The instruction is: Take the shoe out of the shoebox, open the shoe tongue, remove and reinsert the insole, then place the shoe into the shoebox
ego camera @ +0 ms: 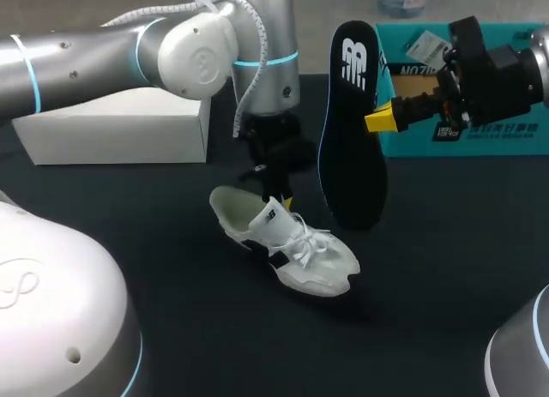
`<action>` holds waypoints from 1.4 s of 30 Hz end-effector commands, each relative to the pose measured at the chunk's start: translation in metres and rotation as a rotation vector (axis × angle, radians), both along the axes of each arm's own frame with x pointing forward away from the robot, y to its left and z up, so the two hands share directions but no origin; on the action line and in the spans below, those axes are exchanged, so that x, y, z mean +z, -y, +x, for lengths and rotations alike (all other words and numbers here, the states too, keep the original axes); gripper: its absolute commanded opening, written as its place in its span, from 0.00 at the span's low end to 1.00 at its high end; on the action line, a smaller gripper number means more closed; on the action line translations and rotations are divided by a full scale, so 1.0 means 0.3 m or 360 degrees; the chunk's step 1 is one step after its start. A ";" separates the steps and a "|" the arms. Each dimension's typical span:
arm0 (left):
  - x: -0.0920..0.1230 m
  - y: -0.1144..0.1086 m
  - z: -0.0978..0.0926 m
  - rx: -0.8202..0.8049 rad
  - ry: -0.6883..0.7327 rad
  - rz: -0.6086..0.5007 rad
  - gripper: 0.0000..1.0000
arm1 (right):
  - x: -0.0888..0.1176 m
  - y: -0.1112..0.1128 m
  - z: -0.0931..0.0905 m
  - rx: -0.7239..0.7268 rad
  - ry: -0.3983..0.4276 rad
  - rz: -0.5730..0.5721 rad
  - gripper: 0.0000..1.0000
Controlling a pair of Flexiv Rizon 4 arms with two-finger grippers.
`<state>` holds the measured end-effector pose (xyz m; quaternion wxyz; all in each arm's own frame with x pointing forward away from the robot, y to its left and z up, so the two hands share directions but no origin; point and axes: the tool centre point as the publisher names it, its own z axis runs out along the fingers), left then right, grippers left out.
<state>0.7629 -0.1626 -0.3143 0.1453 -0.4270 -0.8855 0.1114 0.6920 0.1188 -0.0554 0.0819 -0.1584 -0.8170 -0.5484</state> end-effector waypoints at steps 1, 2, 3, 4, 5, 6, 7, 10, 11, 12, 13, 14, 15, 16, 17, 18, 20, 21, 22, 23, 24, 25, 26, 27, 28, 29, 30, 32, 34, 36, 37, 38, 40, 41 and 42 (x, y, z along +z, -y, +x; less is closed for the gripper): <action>0.007 0.017 0.032 -0.1201 -0.0074 0.0111 0.00 | -0.003 -0.006 0.003 -0.0001 -0.0002 -0.0003 0.00; 0.009 0.022 0.038 -0.1233 -0.0054 0.0111 0.00 | -0.003 -0.006 0.003 -0.0001 -0.0002 -0.0003 0.00; 0.011 0.030 0.042 -0.1287 -0.0026 0.0104 0.00 | -0.003 -0.006 0.003 -0.0001 -0.0002 -0.0003 0.00; 0.012 0.036 0.044 -0.1322 -0.0017 0.0097 0.00 | -0.003 -0.006 0.003 -0.0001 -0.0002 -0.0003 0.00; 0.012 0.044 0.049 -0.1354 0.0008 0.0105 0.00 | -0.003 -0.006 0.003 -0.0001 -0.0002 -0.0003 0.00; 0.011 0.052 0.049 -0.1397 0.0028 0.0106 0.00 | -0.003 -0.006 0.003 -0.0001 -0.0002 -0.0003 0.00; 0.007 0.061 0.050 -0.1424 0.0048 0.0119 0.00 | -0.003 -0.006 0.003 -0.0001 -0.0002 -0.0003 0.00; -0.013 0.080 0.051 -0.1466 0.0076 0.0133 0.00 | -0.003 -0.006 0.003 -0.0001 -0.0002 -0.0003 0.00; -0.021 0.088 0.054 -0.1468 0.0068 0.0137 0.00 | -0.003 -0.006 0.003 -0.0001 -0.0002 -0.0003 0.00; -0.024 0.090 0.055 -0.1486 0.0063 0.0133 0.00 | -0.003 -0.006 0.003 -0.0001 -0.0002 -0.0003 0.00; -0.030 0.091 0.057 -0.1490 0.0057 0.0130 0.00 | -0.003 -0.006 0.003 -0.0001 -0.0002 -0.0003 0.00; -0.037 0.093 0.061 -0.1489 0.0055 0.0130 0.00 | -0.003 -0.006 0.003 -0.0001 -0.0002 -0.0003 0.00; -0.043 0.096 0.064 -0.1504 0.0056 0.0126 0.00 | -0.003 -0.006 0.003 -0.0001 -0.0002 -0.0003 0.00; -0.046 0.099 0.068 -0.1503 0.0055 0.0126 0.00 | -0.003 -0.006 0.003 -0.0001 -0.0002 -0.0003 0.00; -0.050 0.102 0.071 -0.1505 0.0054 0.0130 0.00 | -0.003 -0.006 0.003 -0.0001 -0.0002 -0.0003 0.00; -0.053 0.108 0.075 -0.1502 0.0052 0.0134 0.00 | -0.003 -0.006 0.003 -0.0001 -0.0002 -0.0003 0.00; -0.057 0.120 0.084 -0.1488 0.0038 0.0136 0.00 | -0.003 -0.006 0.003 -0.0001 -0.0002 -0.0003 0.00; -0.059 0.123 0.086 -0.1488 0.0038 0.0135 0.00 | -0.003 -0.006 0.003 -0.0001 -0.0002 -0.0003 0.00; -0.061 0.127 0.089 -0.1483 0.0034 0.0137 0.00 | -0.003 -0.006 0.003 -0.0001 -0.0002 -0.0003 0.00; -0.061 0.128 0.090 -0.1482 0.0036 0.0138 0.00 | -0.003 -0.006 0.003 -0.0001 -0.0002 -0.0003 0.00; -0.060 0.130 0.092 -0.1466 0.0042 0.0152 0.00 | -0.003 -0.006 0.003 -0.0001 -0.0002 -0.0003 0.00; -0.060 0.134 0.096 -0.1451 0.0040 0.0161 0.00 | -0.003 -0.006 0.003 -0.0001 -0.0002 -0.0003 0.00; -0.059 0.135 0.099 -0.1455 0.0042 0.0160 0.00 | -0.003 -0.006 0.003 -0.0001 -0.0002 -0.0003 0.00; -0.057 0.137 0.103 -0.1437 0.0045 0.0165 0.00 | -0.003 -0.006 0.003 -0.0001 -0.0002 -0.0003 0.00; -0.055 0.141 0.108 -0.1421 0.0041 0.0170 0.00 | -0.003 -0.006 0.003 -0.0001 -0.0002 -0.0003 0.00; -0.053 0.144 0.113 -0.1407 0.0037 0.0170 0.00 | -0.003 -0.006 0.003 -0.0001 -0.0002 -0.0003 0.00; -0.053 0.146 0.116 -0.1387 0.0029 0.0172 0.00 | -0.003 -0.006 0.003 -0.0001 -0.0002 -0.0003 0.00; -0.059 0.151 0.132 -0.1350 -0.0001 0.0160 0.00 | -0.003 -0.006 0.003 -0.0001 -0.0002 -0.0003 0.00; -0.067 0.155 0.142 -0.1319 -0.0019 0.0163 0.00 | -0.003 -0.006 0.003 -0.0001 -0.0002 -0.0003 0.00; -0.075 0.156 0.145 -0.1312 -0.0031 0.0161 0.00 | -0.003 -0.006 0.003 -0.0001 -0.0002 -0.0003 0.00; -0.080 0.157 0.144 -0.1312 -0.0025 0.0166 0.00 | -0.003 -0.006 0.003 -0.0001 -0.0002 -0.0003 0.00; -0.084 0.158 0.144 -0.1318 -0.0021 0.0171 0.00 | -0.003 -0.006 0.003 -0.0001 -0.0002 -0.0003 0.00; -0.093 0.164 0.145 -0.1327 -0.0031 0.0180 0.00 | -0.003 -0.006 0.003 -0.0001 -0.0002 -0.0003 0.00; -0.099 0.167 0.146 -0.1334 -0.0034 0.0184 0.00 | -0.003 -0.006 0.003 -0.0001 -0.0002 -0.0003 0.00; -0.104 0.170 0.146 -0.1335 -0.0039 0.0186 0.00 | -0.003 -0.006 0.003 -0.0001 -0.0002 -0.0003 0.00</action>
